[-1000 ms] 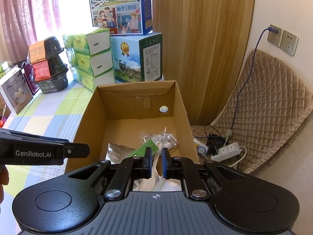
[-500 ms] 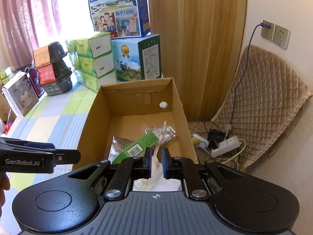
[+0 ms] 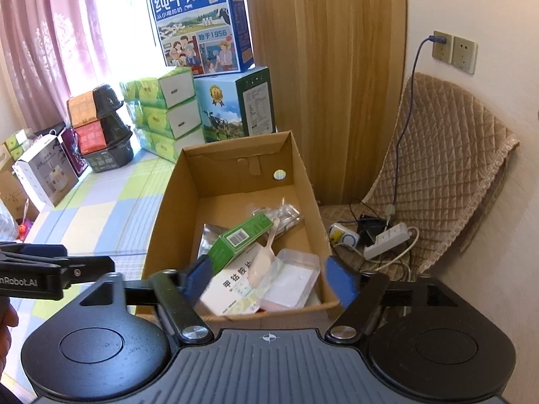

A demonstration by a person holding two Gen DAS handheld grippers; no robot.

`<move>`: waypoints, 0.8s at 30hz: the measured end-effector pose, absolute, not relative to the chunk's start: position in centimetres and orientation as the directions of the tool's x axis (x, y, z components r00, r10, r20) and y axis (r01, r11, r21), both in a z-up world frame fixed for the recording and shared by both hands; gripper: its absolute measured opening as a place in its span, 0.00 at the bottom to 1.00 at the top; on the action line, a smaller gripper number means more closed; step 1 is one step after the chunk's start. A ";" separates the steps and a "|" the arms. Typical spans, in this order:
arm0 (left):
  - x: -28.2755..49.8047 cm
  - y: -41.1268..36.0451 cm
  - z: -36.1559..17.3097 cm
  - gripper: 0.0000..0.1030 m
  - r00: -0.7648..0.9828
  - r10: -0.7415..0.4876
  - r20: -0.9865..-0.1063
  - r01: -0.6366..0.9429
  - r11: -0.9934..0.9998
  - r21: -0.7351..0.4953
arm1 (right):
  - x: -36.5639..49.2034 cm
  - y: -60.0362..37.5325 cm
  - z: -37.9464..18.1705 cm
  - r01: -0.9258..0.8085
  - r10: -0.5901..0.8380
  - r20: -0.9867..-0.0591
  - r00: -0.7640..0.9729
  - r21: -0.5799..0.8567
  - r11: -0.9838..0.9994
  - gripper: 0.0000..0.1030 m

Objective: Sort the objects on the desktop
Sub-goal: 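Open both tools and withdraw them from the cardboard box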

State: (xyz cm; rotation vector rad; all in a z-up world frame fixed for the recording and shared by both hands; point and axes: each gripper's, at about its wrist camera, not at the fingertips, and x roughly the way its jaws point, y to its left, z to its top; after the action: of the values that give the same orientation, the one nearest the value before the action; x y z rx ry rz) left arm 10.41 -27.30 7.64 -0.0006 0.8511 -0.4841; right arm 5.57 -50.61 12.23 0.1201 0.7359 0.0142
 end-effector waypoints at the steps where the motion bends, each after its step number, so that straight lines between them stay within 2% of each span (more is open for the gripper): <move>1: 10.0 -27.1 7.8 0.98 0.562 -0.409 -0.719 0.409 0.893 -0.187 | 5.2 -50.6 12.3 0.032 0.056 -0.667 0.743 0.119 0.992 0.84; 4: 8.9 -26.6 8.3 0.98 0.575 -0.408 -0.709 0.402 0.896 -0.189 | 4.1 -50.5 12.8 0.036 0.056 -0.658 0.751 0.126 0.991 0.95; 6: 8.1 -26.2 8.6 0.98 0.585 -0.402 -0.704 0.393 0.900 -0.188 | 3.2 -50.3 13.2 0.038 0.053 -0.651 0.757 0.124 0.992 0.98; 24: 1.5 -24.6 10.1 0.99 0.619 -0.381 -0.687 0.353 0.916 -0.190 | -2.1 -49.4 15.0 0.039 0.046 -0.648 0.760 0.116 0.992 0.98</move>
State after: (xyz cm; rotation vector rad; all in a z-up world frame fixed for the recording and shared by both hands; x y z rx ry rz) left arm 1.51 -24.56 10.12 -0.0378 0.7987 -0.4221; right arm -2.07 -49.40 15.04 0.1254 0.7076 0.0038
